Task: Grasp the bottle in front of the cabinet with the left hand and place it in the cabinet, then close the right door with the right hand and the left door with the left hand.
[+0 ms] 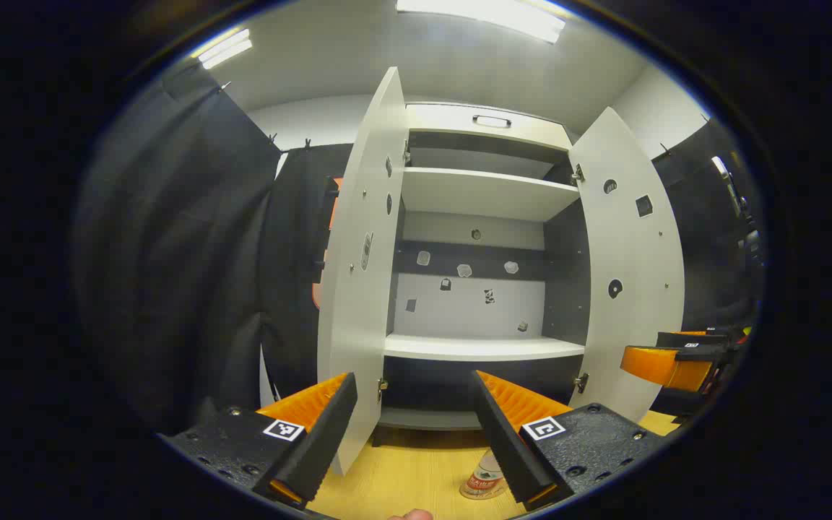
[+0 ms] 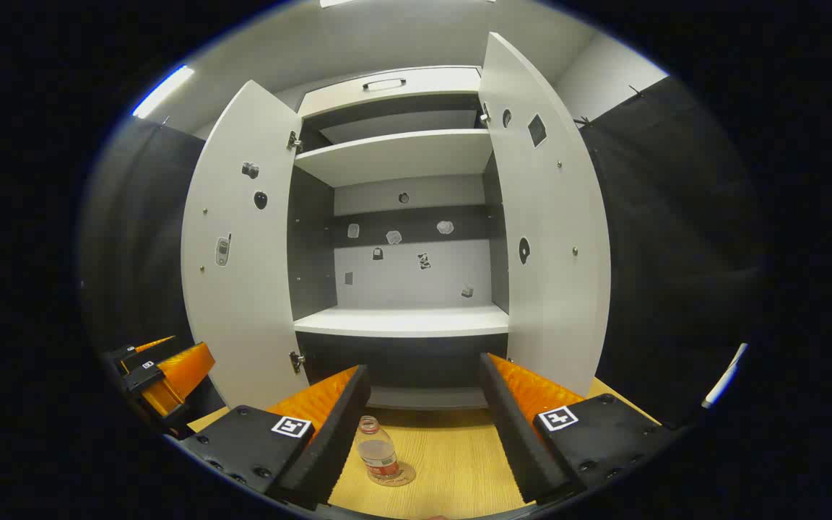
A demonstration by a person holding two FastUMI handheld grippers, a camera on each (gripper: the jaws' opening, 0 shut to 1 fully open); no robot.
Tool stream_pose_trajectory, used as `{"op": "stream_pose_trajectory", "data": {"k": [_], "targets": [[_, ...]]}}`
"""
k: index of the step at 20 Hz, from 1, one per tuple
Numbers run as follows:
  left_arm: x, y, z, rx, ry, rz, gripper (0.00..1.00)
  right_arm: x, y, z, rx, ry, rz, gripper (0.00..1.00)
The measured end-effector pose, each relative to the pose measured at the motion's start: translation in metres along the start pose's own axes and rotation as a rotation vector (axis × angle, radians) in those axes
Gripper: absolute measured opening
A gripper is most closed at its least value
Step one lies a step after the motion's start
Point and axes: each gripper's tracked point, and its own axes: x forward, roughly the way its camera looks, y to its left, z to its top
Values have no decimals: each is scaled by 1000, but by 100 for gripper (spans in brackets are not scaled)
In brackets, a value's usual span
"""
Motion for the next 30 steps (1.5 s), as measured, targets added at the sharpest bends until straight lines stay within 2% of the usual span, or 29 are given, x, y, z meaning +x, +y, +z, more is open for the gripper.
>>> {"op": "stream_pose_trajectory", "data": {"k": [24,27,30], "targets": [[-12,-10,-2,-6,-10,18,94,-17,-11,-2,13,-7,4,98],[-5,-18,4,-3,-30,-9,95,-18,-13,0,14,-9,-8,98],[7,-39,5,-26,-42,-71,94,-21,-14,1,8,-13,-20,98]]}}
